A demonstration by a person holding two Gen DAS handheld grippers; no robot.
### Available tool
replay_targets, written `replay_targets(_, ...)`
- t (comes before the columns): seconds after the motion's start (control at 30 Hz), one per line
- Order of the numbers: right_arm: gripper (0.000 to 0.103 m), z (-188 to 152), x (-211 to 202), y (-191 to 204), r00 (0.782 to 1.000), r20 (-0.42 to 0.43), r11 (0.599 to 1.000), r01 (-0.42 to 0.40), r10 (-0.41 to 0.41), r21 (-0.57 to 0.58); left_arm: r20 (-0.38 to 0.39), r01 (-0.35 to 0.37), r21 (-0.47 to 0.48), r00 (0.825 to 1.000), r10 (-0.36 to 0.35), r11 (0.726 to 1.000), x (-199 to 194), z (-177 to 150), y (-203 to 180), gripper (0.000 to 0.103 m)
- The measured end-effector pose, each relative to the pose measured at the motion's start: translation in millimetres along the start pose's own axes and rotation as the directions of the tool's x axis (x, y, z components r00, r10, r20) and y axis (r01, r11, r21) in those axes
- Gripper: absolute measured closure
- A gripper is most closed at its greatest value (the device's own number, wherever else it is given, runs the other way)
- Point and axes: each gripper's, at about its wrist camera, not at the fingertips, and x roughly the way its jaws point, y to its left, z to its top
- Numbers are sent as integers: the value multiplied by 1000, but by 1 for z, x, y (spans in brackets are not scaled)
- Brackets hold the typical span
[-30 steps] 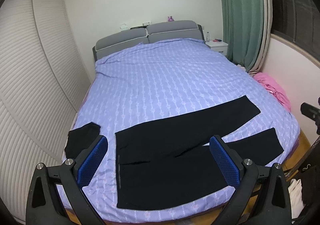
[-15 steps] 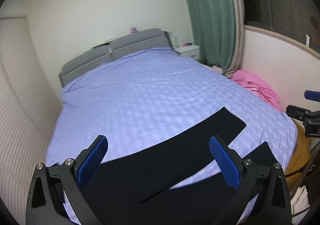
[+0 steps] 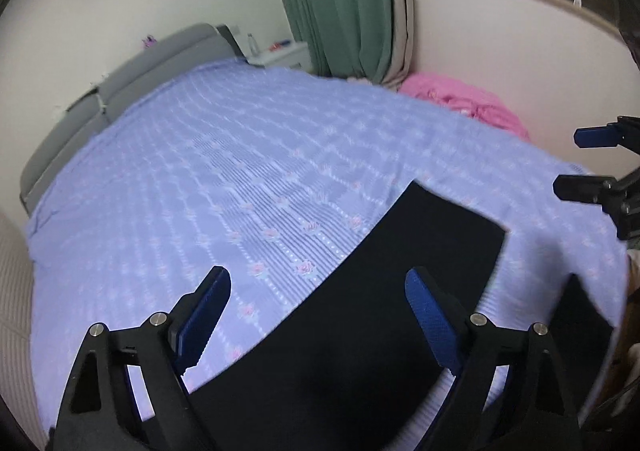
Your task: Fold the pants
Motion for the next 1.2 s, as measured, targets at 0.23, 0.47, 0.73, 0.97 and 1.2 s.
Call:
replay_targets(0.23, 25, 13, 130, -13, 994, -109, 996, -38, 28, -86, -90, 76, 11, 993, -74, 997, 113, -14, 4, 13)
replay_targets(0.47, 25, 42, 203, -31, 978, -173, 979, -146, 120, -144, -212, 192, 25, 960, -183, 981, 176, -22, 12, 31)
replay_targets(0.73, 37, 64, 261, -32, 951, -271, 943, -216, 145, -253, -295, 240, 97, 934, -203, 966, 193, -39, 11, 39)
replay_targets(0.97, 40, 66, 296, -9, 911, -384, 911, -277, 149, -305, -343, 300, 37, 900, -270, 953, 208, -47, 13, 68)
replay_targets(1.2, 93, 64, 279, -8, 928, -336, 904, -276, 162, -325, -352, 327, 37, 888, -294, 944, 192, -44, 13, 98)
